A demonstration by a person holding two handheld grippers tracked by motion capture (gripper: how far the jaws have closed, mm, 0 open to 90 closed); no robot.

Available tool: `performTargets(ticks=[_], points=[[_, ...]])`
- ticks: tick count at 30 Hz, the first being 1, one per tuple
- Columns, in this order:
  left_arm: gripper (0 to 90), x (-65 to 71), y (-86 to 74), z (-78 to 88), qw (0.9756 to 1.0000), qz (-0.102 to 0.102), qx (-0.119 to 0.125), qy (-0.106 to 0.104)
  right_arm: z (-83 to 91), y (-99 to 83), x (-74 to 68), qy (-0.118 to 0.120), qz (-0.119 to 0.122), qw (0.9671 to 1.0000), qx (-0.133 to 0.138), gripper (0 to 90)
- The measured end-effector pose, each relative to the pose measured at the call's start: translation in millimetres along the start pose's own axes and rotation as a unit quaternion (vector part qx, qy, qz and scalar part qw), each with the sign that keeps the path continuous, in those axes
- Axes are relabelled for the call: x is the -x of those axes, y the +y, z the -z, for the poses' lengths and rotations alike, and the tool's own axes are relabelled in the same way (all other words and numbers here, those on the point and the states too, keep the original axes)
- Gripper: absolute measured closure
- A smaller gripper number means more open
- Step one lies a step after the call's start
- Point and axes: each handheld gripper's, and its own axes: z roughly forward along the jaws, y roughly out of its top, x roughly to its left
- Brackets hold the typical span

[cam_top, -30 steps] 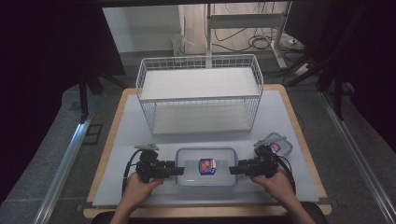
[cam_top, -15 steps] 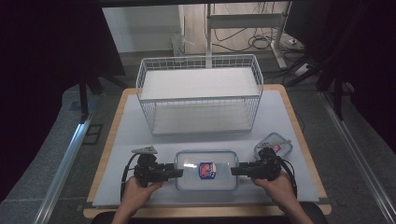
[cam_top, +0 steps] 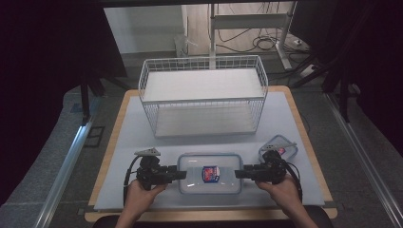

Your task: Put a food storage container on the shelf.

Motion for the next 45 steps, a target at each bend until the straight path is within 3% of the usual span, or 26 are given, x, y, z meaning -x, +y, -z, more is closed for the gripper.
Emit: performTargets(ticks=[11, 20, 30, 45], points=[[51.9, 0.2, 5.8, -0.9, 0.9999, -0.001, 0.009, 0.008, 0.4, 4.2, -0.7, -0.012, 0.009, 0.9998, 0.014, 52.5], [52.0, 4.1, 17.8, 8.3, 0.9996, -0.011, 0.025, 0.011, 5.6, 16.5, -6.0, -0.012, 0.023, 0.9992, 0.031, 52.5], [52.1, 17.9, 51.6, 28.5, 0.9973, -0.044, 0.052, 0.025, 20.8, 46.5, -19.2, -0.013, 0.054, 0.9966, 0.061, 52.5], [52.1, 23.8, 99.5, 51.8, 0.9943, -0.056, 0.085, 0.031, 38.0, 99.3, -32.5, -0.017, 0.082, 0.9925, 0.089, 52.5]])
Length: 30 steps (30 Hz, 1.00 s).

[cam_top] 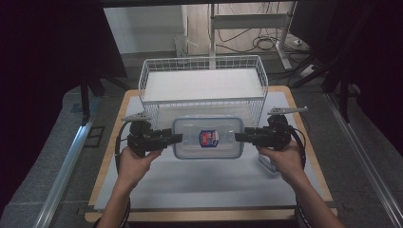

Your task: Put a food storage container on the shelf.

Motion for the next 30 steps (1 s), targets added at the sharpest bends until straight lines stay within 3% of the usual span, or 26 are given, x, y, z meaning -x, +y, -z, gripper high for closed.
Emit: performTargets(ticks=[18, 30], points=[[52.1, -16.4, 60.2, 8.1, 0.999, -0.015, 0.04, 0.009, -1.7, 68.9, 5.0, -0.01, 0.029, 0.9993, 0.022, 52.3], [52.0, -22.9, 97.9, 6.7, 0.9985, -0.017, 0.048, 0.02, -3.8, 106.1, 18.9, -0.007, 0.024, 0.9991, 0.035, 51.9]])
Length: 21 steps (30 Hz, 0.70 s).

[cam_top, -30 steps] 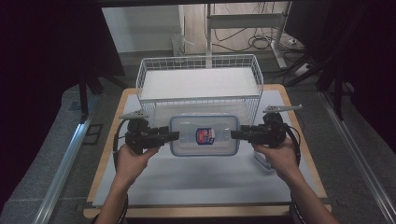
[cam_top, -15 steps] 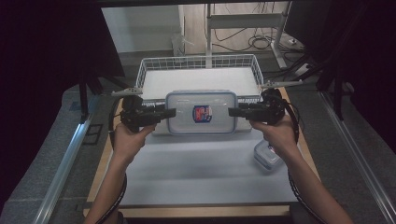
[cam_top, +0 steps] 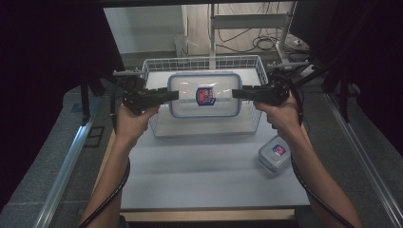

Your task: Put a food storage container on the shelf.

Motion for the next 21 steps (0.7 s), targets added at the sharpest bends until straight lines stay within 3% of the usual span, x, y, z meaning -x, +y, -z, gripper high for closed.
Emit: performTargets(ticks=[10, 21], points=[[51.9, -13.6, 24.5, -10.7, 0.9999, 0.011, 0.0, 0.002, -6.9, 27.1, 18.1, -0.004, -0.011, 0.9999, 0.007, 51.4], [51.8, -29.9, 37.5, -23.8, 0.9996, 0.027, -0.009, 0.005, -18.1, 38.0, 35.7, -0.01, -0.03, 0.9995, 0.01, 50.7]])
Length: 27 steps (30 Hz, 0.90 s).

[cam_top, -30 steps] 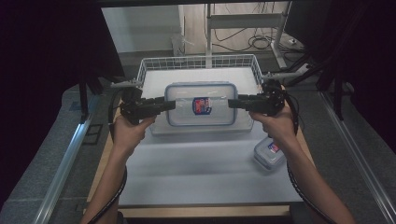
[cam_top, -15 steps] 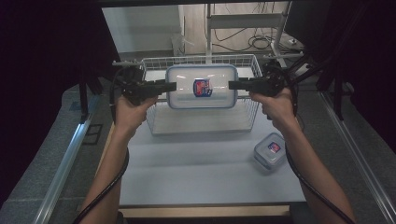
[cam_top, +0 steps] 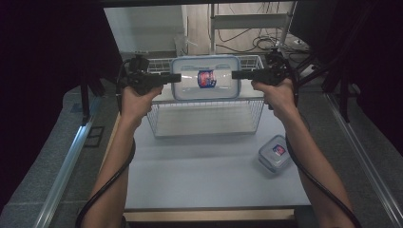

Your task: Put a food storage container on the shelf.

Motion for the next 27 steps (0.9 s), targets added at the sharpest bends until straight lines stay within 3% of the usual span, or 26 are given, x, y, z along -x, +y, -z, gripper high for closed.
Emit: performTargets(ticks=[13, 27], points=[[51.5, -11.7, 4.6, -4.4, 0.9996, 0.027, -0.004, -0.004, -8.7, 6.3, 6.5, -0.003, -0.016, 0.9998, -0.008, 50.4], [50.0, -18.0, 7.3, -9.1, 0.9993, 0.038, 0.003, -0.001, -15.9, 10.1, 9.0, -0.017, -0.017, 0.9997, -0.006, 46.9]])
